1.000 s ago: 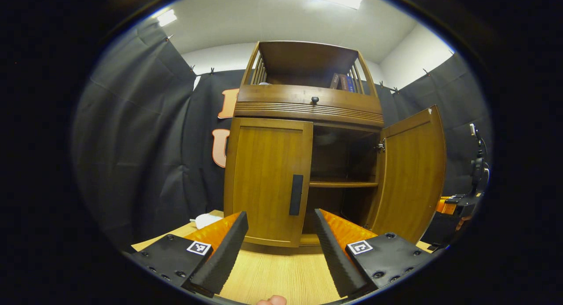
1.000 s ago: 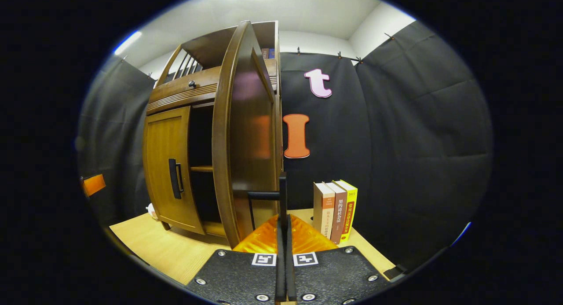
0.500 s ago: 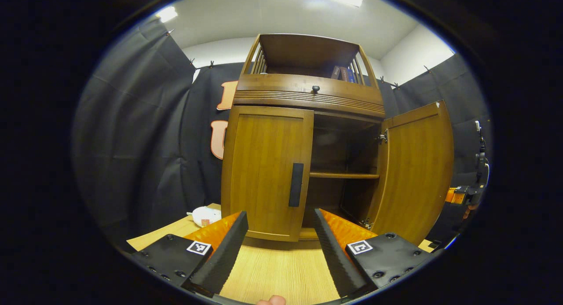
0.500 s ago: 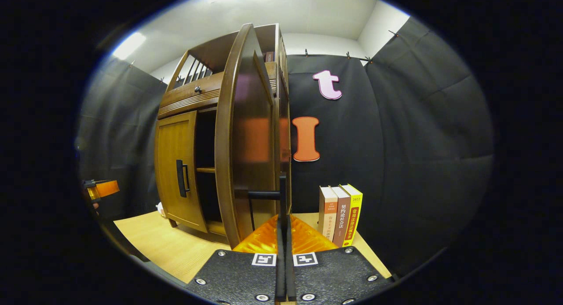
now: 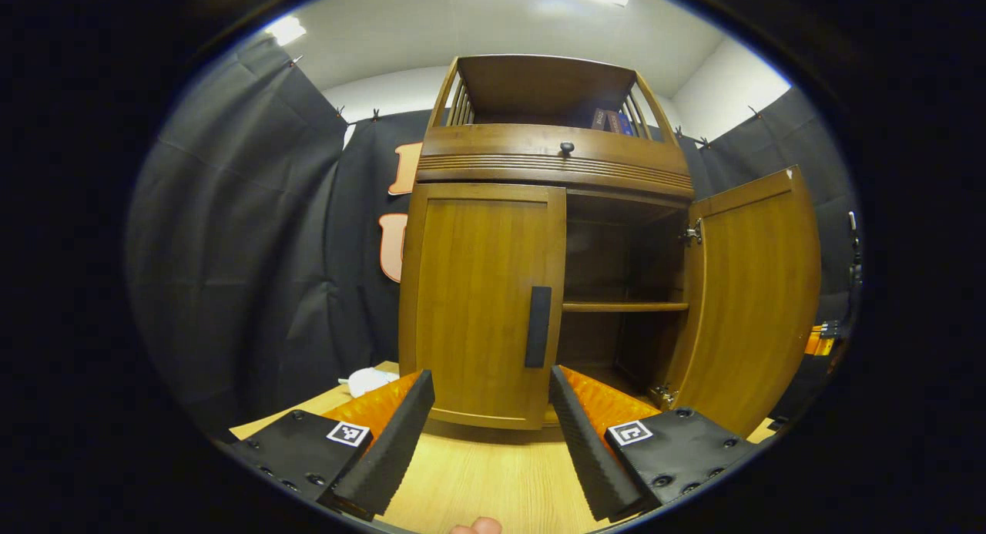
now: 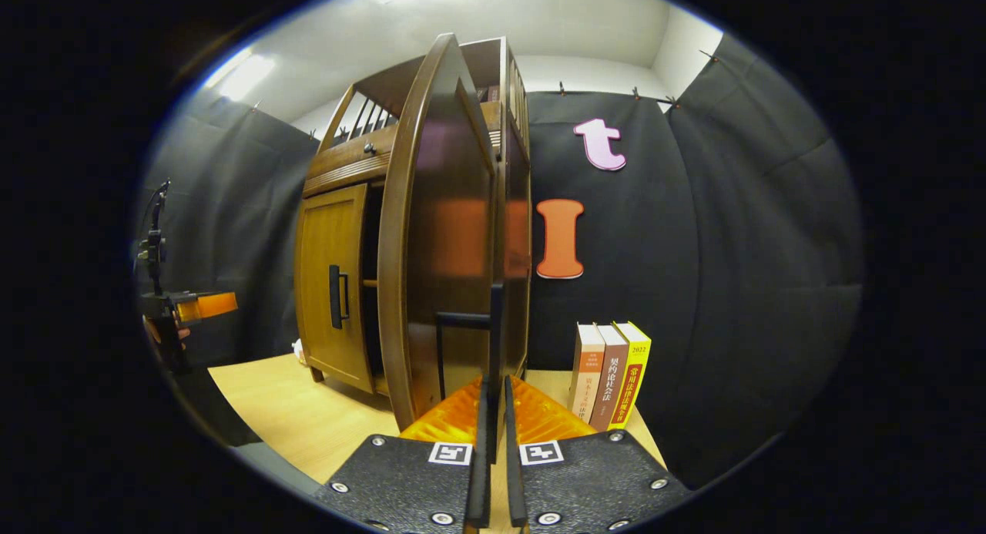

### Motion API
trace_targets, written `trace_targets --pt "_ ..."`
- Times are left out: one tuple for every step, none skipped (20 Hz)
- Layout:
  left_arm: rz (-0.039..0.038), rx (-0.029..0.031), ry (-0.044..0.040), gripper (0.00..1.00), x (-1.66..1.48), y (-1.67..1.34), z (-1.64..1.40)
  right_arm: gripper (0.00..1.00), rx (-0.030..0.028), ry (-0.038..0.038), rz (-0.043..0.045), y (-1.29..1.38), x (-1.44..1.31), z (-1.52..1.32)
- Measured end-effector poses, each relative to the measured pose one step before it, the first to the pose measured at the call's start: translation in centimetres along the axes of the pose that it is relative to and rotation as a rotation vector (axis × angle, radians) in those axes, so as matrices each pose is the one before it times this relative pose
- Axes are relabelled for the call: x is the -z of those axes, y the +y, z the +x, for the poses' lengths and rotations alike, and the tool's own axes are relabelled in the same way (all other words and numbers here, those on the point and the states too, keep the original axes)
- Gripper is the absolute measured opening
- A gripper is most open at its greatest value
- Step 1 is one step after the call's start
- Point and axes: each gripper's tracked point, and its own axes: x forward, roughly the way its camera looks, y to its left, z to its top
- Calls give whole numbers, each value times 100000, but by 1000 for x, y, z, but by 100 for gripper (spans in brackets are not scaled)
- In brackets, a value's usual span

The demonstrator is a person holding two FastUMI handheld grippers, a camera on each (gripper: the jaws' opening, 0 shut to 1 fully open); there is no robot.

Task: Open the right door of the double-door shoe cabinet with the right hand, and open the left door with the left hand.

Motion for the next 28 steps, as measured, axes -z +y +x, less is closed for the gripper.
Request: trace_targets --pt "162 -719 -1061 93 -314 -65 570 8 709 -967 2664 106 -148 -328" --pt "-559 -581 -468 93 -178 -58 666 8 654 -888 2159 2 -158 -27" --pt "-1509 -315 315 93 246 -219 634 12 1186 -1228 -228 -201 -296 -128" --pt "-1452 -571 1050 93 125 -191 671 15 846 -763 -1960 -300 -365 -599" --pt "-683 857 356 93 167 -274 552 17 2 707 59 -58 -33 -153" --pt "519 1456 -1121 93 -200 -394 629 21 308 -129 1261 -47 2 -378" --pt "1760 348 -917 93 -296 -144 723 25 1109 -1340 1358 -144 -383 -215" --pt "1560 158 -502 97 -9 -87 749 27 792 -1068 1457 -118 -347 -90" --pt "-39 481 313 93 262 -280 470 39 950 -642 1155 -134 -203 -387" --pt "-1003 314 818 93 239 -229 543 43 1305 -415 156 -168 -371 -629" --pt "-737 478 186 93 87 -210 550 54 2417 70 -556 -327 -170 -419" --pt "-279 489 10 93 96 -218 522 66 2291 493 -275 -335 67 -426" --pt "94 528 -321 97 -93 -173 769 80 2140 161 23 -258 69 -517" --pt "467 303 67 96 -10 -259 783 85 2082 339 -152 -261 79 -352" --pt "869 314 -78 97 235 -184 896 92 1457 755 -504 -5 46 -632" --pt "1286 649 -333 97 135 -203 937 86 669 617 -634 71 115 -531" --pt "1218 633 -649 93 27 -304 878 95 448 766 -334 127 121 -495" --pt "294 1272 -82 93 45 -480 1047 96 31 754 -33 286 154 -446" --pt "110 1829 569 93 190 -550 1043 90 -186 716 163 328 92 -342" --pt "828 1743 1079 93 302 -432 1165 97 -207 526 -50 341 90 -270" --pt "622 1847 1074 93 381 -425 1087 91 590 89 -27 213 -62 -274" --pt "426 799 1100 93 356 -195 1101 91 181 364 548 177 -115 -255" --pt "168 1080 898 93 457 -274 1131 91 -449 172 1129 383 -91 -197" --pt "-461 346 1030 93 409 -97 1020 91 -950 712 2215 517 -75 -79" --pt "-377 88 1664 93 705 -2 776 91 -1366 870 2556 592 -22 -45" --pt "-109 229 938 93 414 20 716 91 -666 304 1212 303 -108 -89" --pt "223 -407 -231 94 89 167 731 91 148 -530 690 95 -194 -93" --pt "391 -624 -359 94 -56 153 625 91 834 -222 966 -157 -187 152"
